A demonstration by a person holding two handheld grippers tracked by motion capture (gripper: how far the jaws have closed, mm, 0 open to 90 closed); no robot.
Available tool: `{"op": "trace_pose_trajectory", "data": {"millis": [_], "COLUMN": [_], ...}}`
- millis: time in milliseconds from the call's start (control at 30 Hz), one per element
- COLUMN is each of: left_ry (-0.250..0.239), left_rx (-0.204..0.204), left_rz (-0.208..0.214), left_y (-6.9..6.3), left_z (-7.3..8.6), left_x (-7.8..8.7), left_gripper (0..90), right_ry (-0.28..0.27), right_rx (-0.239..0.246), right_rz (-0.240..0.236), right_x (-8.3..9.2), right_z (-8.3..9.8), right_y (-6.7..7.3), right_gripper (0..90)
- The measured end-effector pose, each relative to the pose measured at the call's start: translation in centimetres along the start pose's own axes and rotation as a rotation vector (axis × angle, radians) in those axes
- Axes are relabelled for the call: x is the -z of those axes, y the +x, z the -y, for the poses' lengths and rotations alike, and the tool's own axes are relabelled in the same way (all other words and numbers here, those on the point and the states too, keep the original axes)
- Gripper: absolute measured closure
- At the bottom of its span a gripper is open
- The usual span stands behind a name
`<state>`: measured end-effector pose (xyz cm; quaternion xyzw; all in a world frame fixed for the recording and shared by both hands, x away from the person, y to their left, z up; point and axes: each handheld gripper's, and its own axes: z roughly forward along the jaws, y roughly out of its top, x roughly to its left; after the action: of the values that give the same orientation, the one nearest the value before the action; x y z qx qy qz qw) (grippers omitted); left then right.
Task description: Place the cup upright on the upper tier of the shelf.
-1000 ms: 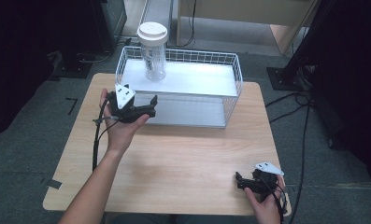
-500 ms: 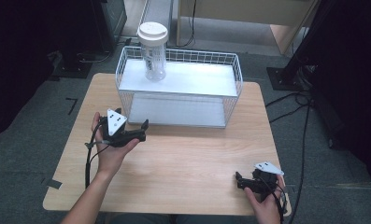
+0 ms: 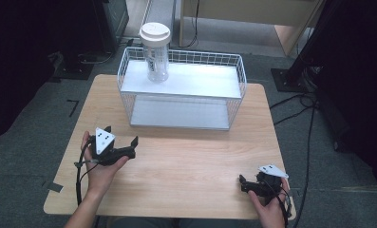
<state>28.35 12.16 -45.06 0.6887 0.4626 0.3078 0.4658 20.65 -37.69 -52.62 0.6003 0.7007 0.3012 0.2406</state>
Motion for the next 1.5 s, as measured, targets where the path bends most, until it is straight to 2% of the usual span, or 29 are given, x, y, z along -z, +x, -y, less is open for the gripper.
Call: {"op": "trace_pose_trajectory", "data": {"millis": [167,367,567,733,867,1000,1067,1133,1233,1400,1500], "left_ry": [0.028,0.066,0.103,0.162,0.207,0.263,0.284,0.3,0.323,0.352,0.406], "left_rx": [-0.009,0.012,0.035,0.077,0.063,0.044,0.047,0.068,0.057,0.062,0.027], "left_rz": [-0.014,-0.025,-0.06,-0.106,-0.153,-0.191,-0.187,-0.168,-0.15,-0.138,-0.136], "left_y": [0.8,2.5,4.3,6.2,7.7,8.5,8.8,9.0,8.9,9.0,8.6], "left_z": [1.4,3.1,4.9,6.7,7.9,8.7,9.2,9.4,9.4,9.4,9.4], "left_x": [0.9,2.0,3.6,4.8,5.7,6.2,6.3,6.3,6.1,5.8,5.4], "left_gripper": [0.0,0.0,0.0,0.0,0.0,0.0,0.0,0.0,0.0,0.0,0.0], "right_ry": [0.0,0.0,-0.001,0.0,0.001,0.001,0.001,0.001,0.001,0.0,0.001], "right_rx": [0.0,0.0,-0.001,-0.002,-0.004,-0.009,-0.009,-0.009,-0.009,-0.007,-0.009], "right_rz": [0.0,0.002,0.002,0.002,0.004,0.005,0.005,0.006,0.006,0.005,0.006], "right_x": [0.0,0.0,0.0,0.0,0.0,0.0,0.0,0.0,0.0,0.0,0.0], "right_z": [0.0,0.0,0.0,0.0,0.0,0.0,0.0,0.0,0.0,0.0,0.0], "right_y": [0.0,0.0,0.0,0.0,0.0,0.0,0.0,0.0,0.0,0.0,0.0], "right_gripper": [0.0,0.0,0.0,0.0,0.0,0.0,0.0,0.0,0.0,0.0,0.0]}}
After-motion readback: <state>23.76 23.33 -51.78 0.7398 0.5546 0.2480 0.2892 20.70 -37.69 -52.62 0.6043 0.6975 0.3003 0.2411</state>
